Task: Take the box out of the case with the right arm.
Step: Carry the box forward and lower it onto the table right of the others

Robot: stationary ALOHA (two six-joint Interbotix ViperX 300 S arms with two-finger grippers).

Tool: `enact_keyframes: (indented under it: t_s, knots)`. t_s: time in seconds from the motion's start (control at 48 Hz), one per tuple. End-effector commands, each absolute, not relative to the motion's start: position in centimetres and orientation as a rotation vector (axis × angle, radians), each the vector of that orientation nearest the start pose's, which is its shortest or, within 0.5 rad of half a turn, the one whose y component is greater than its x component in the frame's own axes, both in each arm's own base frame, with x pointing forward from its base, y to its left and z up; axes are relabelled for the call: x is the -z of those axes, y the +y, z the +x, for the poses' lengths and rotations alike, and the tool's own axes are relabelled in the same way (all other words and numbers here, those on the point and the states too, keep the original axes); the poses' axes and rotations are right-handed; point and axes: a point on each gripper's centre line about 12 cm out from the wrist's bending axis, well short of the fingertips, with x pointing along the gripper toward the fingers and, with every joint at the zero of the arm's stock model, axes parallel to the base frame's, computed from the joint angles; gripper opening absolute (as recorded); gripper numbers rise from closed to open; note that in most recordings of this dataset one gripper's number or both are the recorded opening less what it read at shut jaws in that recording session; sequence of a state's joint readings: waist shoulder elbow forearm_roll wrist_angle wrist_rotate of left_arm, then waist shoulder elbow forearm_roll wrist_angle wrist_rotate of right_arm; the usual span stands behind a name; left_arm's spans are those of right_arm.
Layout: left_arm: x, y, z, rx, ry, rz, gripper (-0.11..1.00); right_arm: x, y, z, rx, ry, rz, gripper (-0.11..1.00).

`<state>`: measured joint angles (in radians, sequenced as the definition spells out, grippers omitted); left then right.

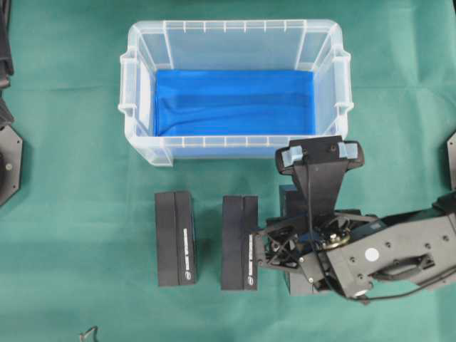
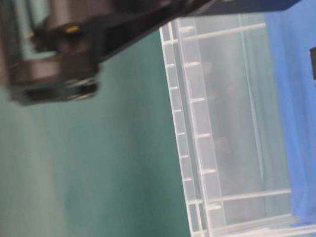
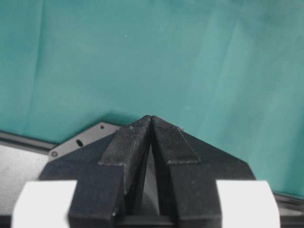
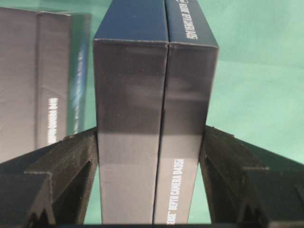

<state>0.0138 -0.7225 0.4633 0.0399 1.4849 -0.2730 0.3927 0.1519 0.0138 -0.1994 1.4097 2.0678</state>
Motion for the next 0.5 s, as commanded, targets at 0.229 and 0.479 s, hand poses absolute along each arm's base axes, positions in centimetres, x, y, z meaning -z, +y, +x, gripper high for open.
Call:
enact_keyframes:
  t_s: [0.229, 0.479]
  knots:
    - [-36.2, 0.8, 17.7, -0.214, 1.192, -0.22, 0.11, -22.1, 14.6, 37.8, 1.141, 1.007, 1.314, 0.7]
    - [-36.2, 0.8, 17.7, -0.213, 1.192, -0.219, 0.11, -21.4, 14.6, 37.5, 1.15, 1.01, 1.327, 0.7]
